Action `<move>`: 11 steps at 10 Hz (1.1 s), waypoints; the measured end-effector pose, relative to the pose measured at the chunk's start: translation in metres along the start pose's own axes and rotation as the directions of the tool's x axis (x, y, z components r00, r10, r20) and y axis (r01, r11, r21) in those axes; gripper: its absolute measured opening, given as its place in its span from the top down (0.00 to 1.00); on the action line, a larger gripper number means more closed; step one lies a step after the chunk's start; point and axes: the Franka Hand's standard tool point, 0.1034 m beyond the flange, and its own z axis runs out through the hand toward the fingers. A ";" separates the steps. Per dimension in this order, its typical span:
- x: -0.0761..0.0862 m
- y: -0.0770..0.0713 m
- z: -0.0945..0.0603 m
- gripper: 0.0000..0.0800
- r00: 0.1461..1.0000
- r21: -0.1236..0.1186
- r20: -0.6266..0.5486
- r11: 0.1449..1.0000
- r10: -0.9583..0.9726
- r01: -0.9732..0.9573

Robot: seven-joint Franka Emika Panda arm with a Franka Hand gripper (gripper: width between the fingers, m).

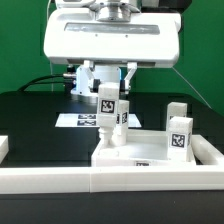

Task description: Assemble square table

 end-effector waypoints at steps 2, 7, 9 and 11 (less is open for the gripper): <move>-0.005 0.000 0.002 0.64 1.000 -0.009 -0.025 1.000 -0.005 0.005; -0.009 -0.005 0.009 0.64 0.995 -0.027 -0.092 0.999 -0.030 0.027; -0.010 -0.005 0.010 0.64 0.996 -0.028 -0.088 0.999 -0.031 0.028; -0.011 -0.006 0.011 0.64 0.996 -0.027 -0.087 0.999 -0.032 0.030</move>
Offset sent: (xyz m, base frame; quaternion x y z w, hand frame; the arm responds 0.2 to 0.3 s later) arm -0.0055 0.0105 -0.0100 0.0023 0.0093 0.0173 0.9998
